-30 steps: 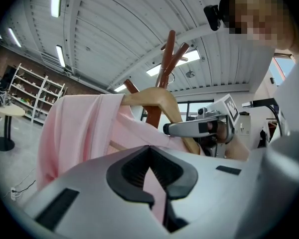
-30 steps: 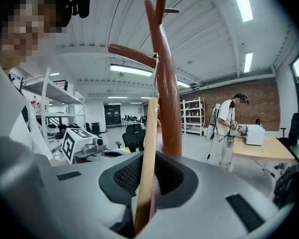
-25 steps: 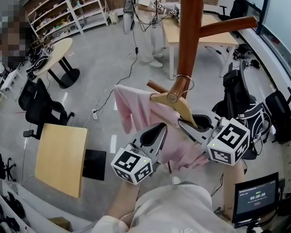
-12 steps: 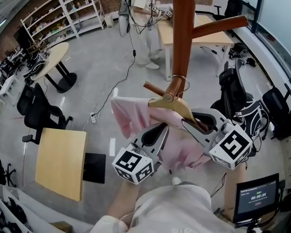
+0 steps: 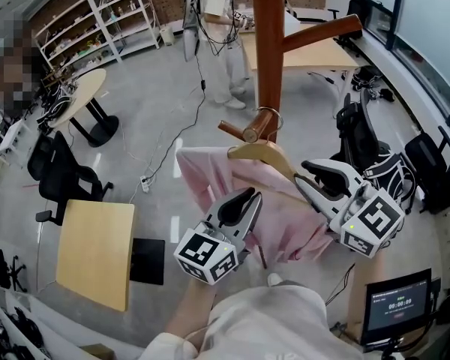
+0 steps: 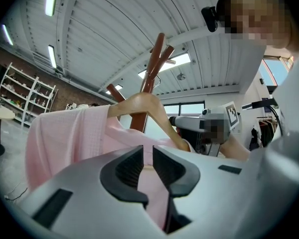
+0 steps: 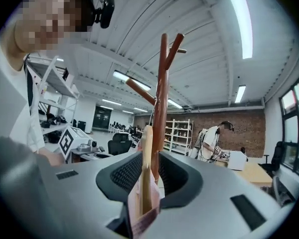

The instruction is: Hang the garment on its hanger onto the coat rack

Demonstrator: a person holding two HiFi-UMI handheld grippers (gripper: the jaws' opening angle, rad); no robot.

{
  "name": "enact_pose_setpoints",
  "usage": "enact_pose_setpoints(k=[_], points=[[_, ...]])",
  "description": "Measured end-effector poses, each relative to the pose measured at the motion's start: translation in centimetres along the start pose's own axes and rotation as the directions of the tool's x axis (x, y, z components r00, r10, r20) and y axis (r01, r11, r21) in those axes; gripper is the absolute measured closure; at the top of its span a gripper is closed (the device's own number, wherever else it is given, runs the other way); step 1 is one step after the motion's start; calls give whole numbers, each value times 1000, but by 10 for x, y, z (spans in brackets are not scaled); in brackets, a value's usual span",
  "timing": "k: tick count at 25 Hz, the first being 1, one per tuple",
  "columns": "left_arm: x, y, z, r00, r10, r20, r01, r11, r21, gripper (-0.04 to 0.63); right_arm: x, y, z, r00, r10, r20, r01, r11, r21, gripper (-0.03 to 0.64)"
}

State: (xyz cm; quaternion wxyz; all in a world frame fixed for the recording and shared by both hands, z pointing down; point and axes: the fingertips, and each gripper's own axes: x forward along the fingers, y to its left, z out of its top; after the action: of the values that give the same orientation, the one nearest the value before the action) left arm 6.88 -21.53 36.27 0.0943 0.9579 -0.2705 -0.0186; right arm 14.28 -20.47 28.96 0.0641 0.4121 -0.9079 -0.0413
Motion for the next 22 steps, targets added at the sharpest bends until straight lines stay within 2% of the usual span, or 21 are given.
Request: enact_pose_setpoints(k=[7,12,16,22], points=[[-7,-10,4,1000,-8,11,8,1000,7,551,-19,2,26,988,32,152,-58,983,173,535],[-21,-20,11,999,25,19,-26,999,28,551,-27,23,52,977,67,204,-101,982,160,535],[-49,-23,20,993,102,60,-102,995,7,552,-22,62,77,948,209,241,-242,963,118,537],[-114,-11,22,963,247,110,-245,969,-37,557,15,133,76,877,421,233,-455,883,119,540]])
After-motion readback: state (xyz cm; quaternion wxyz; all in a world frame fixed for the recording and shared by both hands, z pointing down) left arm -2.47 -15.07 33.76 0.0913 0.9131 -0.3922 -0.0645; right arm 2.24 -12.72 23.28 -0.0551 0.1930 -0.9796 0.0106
